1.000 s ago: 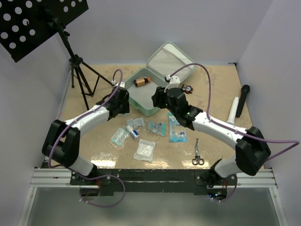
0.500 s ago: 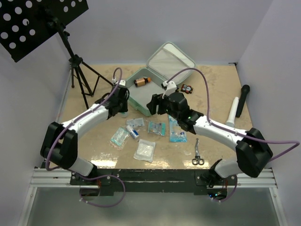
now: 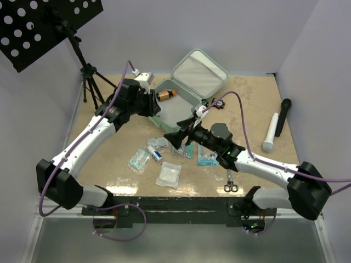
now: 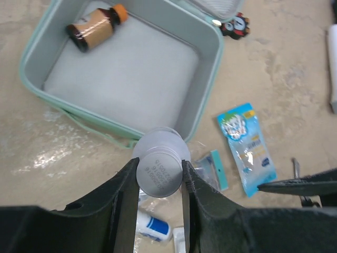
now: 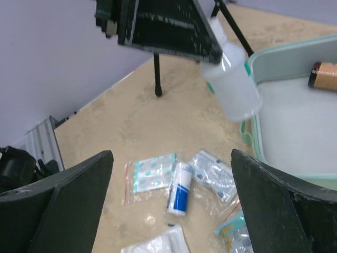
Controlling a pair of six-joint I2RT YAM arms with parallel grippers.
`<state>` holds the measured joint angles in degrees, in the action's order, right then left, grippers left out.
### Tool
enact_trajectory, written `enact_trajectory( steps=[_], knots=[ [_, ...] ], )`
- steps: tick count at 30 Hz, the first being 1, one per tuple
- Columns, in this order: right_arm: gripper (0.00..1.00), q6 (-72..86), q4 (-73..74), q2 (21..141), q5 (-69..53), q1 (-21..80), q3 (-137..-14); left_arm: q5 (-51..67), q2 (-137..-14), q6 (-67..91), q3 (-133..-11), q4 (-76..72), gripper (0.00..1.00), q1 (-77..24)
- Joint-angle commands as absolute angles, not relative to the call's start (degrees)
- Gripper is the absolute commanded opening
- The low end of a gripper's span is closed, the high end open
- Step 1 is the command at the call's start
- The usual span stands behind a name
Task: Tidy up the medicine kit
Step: Pick up the pill bottle at the center of the board.
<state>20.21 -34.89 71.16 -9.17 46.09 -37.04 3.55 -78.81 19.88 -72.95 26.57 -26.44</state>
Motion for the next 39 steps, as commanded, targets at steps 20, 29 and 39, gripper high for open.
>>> enact_trajectory(
  steps=[20,29,39],
  knots=[
    [0.89,16.1,-22.2,74.1,-5.0,46.5,-48.1,33.3,-79.0,13.4,-79.6,30.4,0.0,-26.5],
    [0.78,14.2,-21.0,75.4,-5.4,46.5,-49.2,35.1,-78.9,12.8,-81.0,31.3,0.0,-26.5],
    [0.54,14.1,-22.1,77.7,-4.7,46.5,-50.3,37.4,-77.8,13.4,-78.4,28.8,0.0,-26.6]
  ],
)
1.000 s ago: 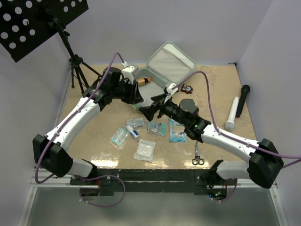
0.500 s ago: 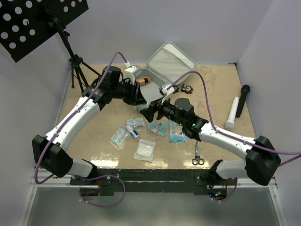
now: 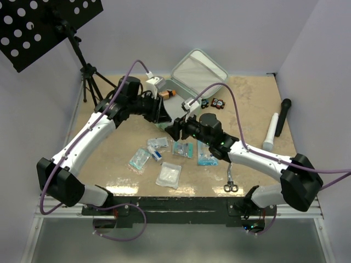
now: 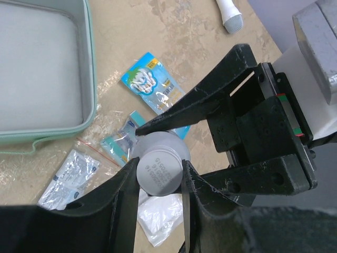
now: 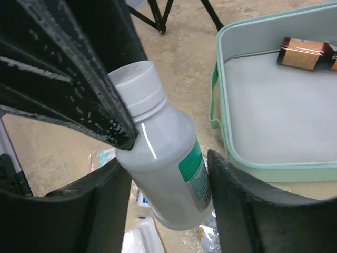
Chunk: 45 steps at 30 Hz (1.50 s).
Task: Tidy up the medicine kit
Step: Place the pill bottle in the medicine box.
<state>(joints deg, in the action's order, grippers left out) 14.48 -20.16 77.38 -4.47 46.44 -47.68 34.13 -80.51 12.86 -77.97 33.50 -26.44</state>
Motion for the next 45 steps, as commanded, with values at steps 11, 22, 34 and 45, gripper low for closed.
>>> enact_trajectory(
  steps=[11,22,34,45],
  knots=[
    [0.33,14.8,-21.1,75.5,-6.1,46.5,-50.3,29.3,-75.3,17.3,-81.7,26.4,0.5,-26.0],
    [0.2,26.0,-22.1,77.7,-6.1,43.6,-53.2,6.2,-67.8,25.2,-78.3,21.3,0.88,-21.1],
    [0.18,55.6,-30.0,103.0,-9.0,33.9,-69.4,-8.9,-54.3,29.6,-59.9,18.9,0.84,-21.0],
    [0.19,62.8,-25.7,117.8,-5.2,29.8,-81.7,-15.6,-49.0,33.0,-53.4,17.5,0.82,-21.0]
  ],
)
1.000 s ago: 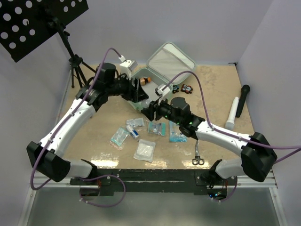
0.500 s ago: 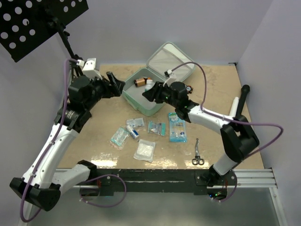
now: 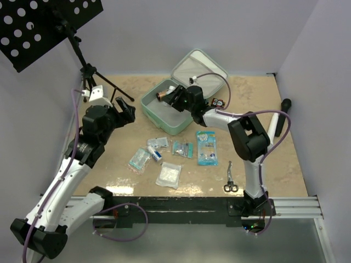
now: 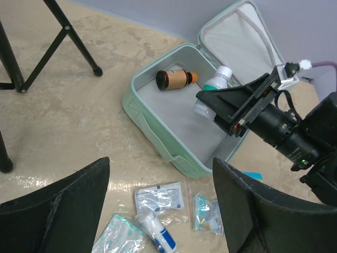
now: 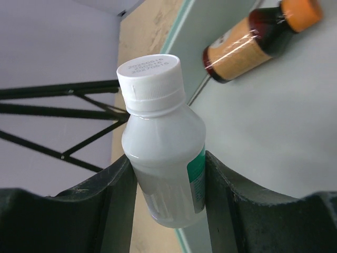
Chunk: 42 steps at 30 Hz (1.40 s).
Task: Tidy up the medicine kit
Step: Place the pill bottle in the medicine box.
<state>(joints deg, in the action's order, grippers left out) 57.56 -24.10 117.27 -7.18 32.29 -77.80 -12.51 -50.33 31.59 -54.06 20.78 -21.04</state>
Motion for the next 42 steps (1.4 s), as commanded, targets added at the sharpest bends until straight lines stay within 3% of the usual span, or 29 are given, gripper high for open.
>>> enact_trajectory(
  steps=[1,5,12,14,22,29,42],
  knots=[
    [0.21,63.0,-25.1,118.3,-4.8,29.5,-82.6,-15.6,-49.1,33.1,-53.2,17.7,0.82,-21.0],
    [0.25,62.9,-21.7,120.7,-3.7,28.8,-86.3,-15.6,-50.4,33.6,-52.1,17.9,0.82,-21.0],
    [0.48,61.0,-15.3,124.0,-2.7,28.7,-91.6,-13.4,-51.6,35.1,-50.9,17.2,0.82,-21.0],
    [0.51,60.9,-14.9,124.1,-2.5,28.7,-91.5,-13.1,-51.6,35.2,-50.3,17.1,0.82,-21.0],
    [0.53,62.2,-14.4,125.1,-3.7,28.7,-90.8,-10.5,-51.9,36.9,-48.3,16.4,0.82,-21.0],
    [0.63,63.2,-10.7,126.7,-3.3,28.7,-93.5,-8.4,-52.5,38.4,-46.7,15.8,0.81,-21.0],
    [0.65,55.0,-5.7,123.7,2.3,28.8,-95.0,-7.8,-53.0,37.9,-46.5,16.1,0.81,-21.0]
  ],
)
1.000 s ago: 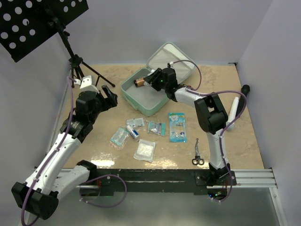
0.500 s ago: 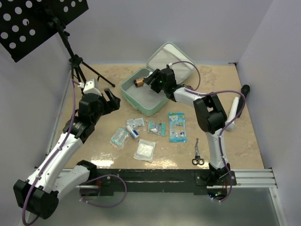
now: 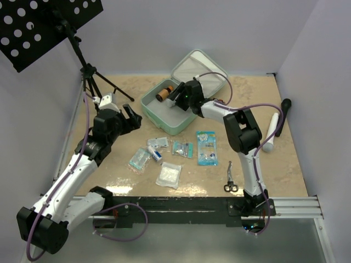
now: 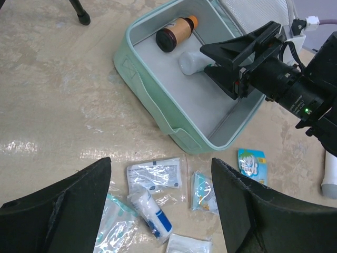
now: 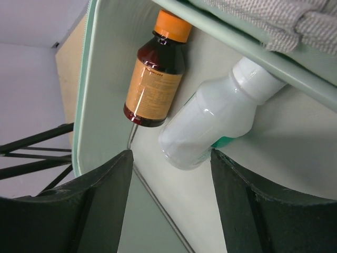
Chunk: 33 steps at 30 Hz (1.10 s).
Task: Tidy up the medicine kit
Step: Place the pill bottle in the medicine box.
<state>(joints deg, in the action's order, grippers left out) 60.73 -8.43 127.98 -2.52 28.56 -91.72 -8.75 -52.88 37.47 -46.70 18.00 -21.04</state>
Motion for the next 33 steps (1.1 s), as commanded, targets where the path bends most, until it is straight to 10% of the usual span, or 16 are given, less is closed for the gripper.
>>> enact_trajectory(
  steps=[1,7,13,33],
  knots=[
    [0.65,53.1,-4.8,123.3,3.2,28.8,-95.4,-7.8,-53.0,37.9,-46.5,16.1,0.81,-21.0],
    [0.48,38.0,5.9,123.8,9.7,28.7,-101.7,-7.3,-53.2,38.0,-46.1,15.6,0.8,-21.0],
    [0.0,29.1,10.4,124.9,14.5,28.9,-104.8,-6.2,-54.0,38.5,-45.4,14.6,0.8,-21.0],
    [0.0,21.2,12.7,124.9,17.1,32.3,-105.5,-4.5,-56.1,38.2,-44.2,13.4,0.78,-21.0]
  ],
)
